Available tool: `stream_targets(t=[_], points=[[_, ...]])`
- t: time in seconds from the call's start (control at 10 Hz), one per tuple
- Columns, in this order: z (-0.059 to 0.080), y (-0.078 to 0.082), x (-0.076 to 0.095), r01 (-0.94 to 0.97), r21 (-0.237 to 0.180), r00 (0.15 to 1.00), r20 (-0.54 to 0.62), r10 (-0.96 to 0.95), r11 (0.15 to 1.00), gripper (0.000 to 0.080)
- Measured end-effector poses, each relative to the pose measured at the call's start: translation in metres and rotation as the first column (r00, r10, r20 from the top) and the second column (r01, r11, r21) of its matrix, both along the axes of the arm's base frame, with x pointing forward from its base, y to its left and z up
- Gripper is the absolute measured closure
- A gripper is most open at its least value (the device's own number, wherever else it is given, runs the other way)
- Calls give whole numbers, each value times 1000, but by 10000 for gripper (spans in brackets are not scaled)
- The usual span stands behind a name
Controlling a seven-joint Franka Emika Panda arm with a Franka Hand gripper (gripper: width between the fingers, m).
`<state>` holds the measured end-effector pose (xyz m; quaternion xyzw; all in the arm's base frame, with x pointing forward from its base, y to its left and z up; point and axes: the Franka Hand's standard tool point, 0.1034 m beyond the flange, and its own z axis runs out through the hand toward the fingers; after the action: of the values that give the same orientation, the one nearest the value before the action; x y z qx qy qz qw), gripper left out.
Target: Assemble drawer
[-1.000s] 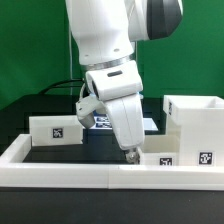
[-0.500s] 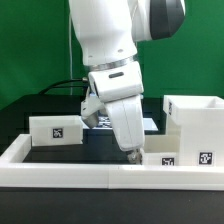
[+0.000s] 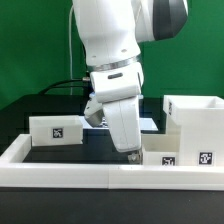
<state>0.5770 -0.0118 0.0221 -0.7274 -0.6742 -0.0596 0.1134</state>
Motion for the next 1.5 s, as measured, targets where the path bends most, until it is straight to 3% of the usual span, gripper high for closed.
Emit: stream_targets(t=[0.3,0.7,1.1,1.5], points=[[-4,-4,1,-101,14,995,10,101,995,151],[-3,13,6,-121,5,992,22,121,993,151],[-4,11,5,-113,4,993,20,113,994,151],[-3,34,3,-127,17,992,17,127,992,151]])
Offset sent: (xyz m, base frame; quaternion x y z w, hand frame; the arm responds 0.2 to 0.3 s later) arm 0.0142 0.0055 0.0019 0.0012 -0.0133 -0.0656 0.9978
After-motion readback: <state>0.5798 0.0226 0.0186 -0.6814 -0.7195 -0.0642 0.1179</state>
